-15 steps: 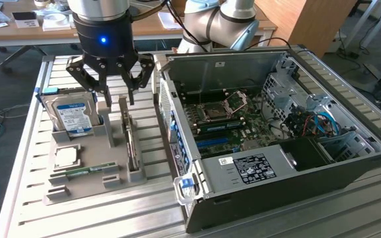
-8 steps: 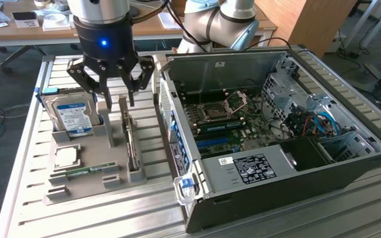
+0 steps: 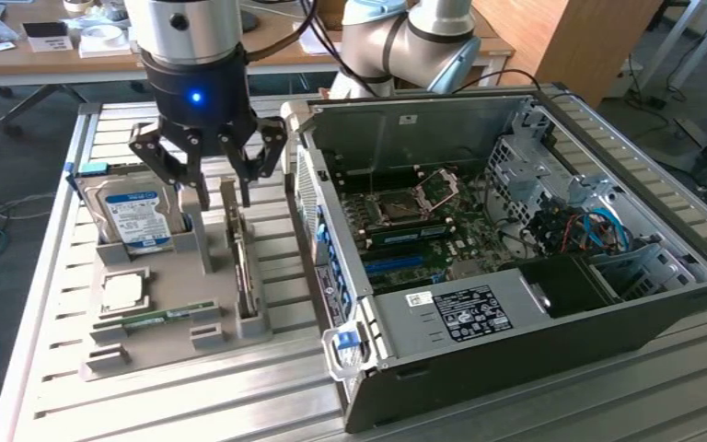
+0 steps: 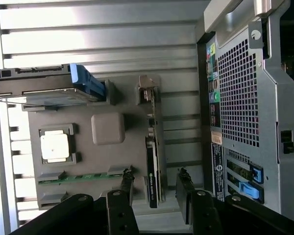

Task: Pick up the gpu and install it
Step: 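Pick up the gpu and move the gpu toward the slot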

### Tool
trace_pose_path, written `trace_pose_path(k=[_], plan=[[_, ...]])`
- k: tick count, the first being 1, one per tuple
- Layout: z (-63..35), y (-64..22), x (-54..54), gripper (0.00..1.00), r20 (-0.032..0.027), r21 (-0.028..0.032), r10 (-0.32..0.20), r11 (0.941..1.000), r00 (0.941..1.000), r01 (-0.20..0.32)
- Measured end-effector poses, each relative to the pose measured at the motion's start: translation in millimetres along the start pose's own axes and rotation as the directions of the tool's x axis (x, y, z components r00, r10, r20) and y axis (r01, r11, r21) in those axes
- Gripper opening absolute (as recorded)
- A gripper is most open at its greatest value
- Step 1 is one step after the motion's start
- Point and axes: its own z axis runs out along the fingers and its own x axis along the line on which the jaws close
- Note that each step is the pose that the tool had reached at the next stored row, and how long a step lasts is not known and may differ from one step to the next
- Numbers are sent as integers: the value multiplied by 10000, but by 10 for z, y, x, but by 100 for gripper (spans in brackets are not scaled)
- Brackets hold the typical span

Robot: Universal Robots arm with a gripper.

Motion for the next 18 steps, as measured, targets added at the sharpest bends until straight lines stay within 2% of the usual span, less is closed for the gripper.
trace_pose_path(k=[10,18], plan=[[178,-8,5,49,-2,0,0,10000,10000,0],[261,-10,-6,49,-1,-3,1,10000,10000,-1]])
